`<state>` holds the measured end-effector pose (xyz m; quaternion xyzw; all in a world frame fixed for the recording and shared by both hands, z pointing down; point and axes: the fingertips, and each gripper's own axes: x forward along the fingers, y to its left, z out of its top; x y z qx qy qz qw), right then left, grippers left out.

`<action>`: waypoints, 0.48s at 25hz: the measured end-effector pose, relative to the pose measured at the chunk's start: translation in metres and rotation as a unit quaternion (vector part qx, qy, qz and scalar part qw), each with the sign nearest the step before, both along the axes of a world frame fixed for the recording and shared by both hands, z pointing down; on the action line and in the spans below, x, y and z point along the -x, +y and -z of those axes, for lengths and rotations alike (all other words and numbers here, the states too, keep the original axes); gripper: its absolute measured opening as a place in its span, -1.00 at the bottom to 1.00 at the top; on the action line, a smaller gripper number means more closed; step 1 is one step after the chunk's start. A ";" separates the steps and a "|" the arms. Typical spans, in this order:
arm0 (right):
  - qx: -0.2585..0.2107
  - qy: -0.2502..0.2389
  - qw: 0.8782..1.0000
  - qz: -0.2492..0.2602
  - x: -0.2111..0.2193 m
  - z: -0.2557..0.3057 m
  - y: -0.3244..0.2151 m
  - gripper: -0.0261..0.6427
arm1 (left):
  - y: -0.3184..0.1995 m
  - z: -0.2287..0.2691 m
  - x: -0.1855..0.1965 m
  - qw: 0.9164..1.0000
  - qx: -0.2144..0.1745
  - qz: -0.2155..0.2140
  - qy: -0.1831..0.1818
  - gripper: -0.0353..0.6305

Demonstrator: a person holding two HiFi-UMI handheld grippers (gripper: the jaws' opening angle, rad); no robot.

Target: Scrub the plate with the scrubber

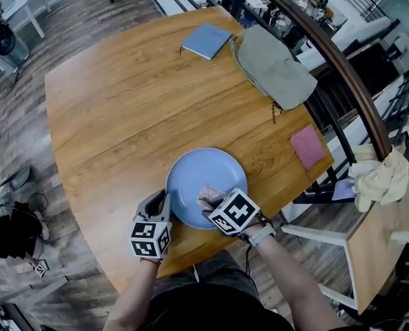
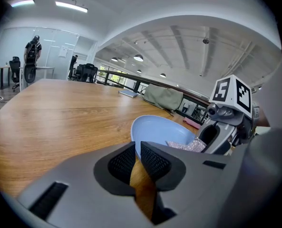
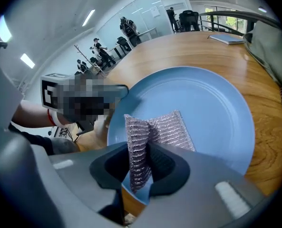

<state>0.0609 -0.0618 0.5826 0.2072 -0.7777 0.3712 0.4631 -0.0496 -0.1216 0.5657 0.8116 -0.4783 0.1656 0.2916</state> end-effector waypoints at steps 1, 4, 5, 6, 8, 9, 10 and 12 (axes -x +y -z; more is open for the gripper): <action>0.003 -0.004 1.000 0.008 0.008 -0.001 0.004 -0.64 | 0.000 0.000 0.000 1.000 0.000 0.000 0.001 -0.81; 0.014 -0.018 0.999 0.023 0.030 -0.002 0.010 -0.64 | 0.000 0.000 0.000 1.000 0.004 0.001 0.009 -0.81; 0.018 -0.024 0.999 0.025 0.037 -0.002 0.011 -0.64 | 0.000 0.000 0.000 1.000 0.006 0.001 0.014 -0.81; 0.023 -0.031 0.999 0.026 0.043 -0.002 0.010 -0.64 | 0.000 0.000 0.000 1.000 0.009 0.000 0.019 -0.81; 0.028 -0.045 0.998 0.024 0.052 -0.001 0.009 -0.64 | -0.001 0.000 -0.001 1.000 0.013 -0.004 0.023 -0.81; 0.027 -0.056 0.998 0.021 0.057 0.000 0.007 -0.64 | -0.001 0.000 -0.002 1.000 0.015 -0.007 0.023 -0.81; 0.024 -0.075 0.997 0.016 0.062 0.000 0.006 -0.65 | -0.001 0.000 -0.002 1.000 0.017 -0.008 0.025 -0.81; 0.020 -0.135 0.991 -0.010 0.074 0.004 0.001 -0.64 | -0.001 0.000 -0.001 0.999 0.021 -0.009 0.034 -0.81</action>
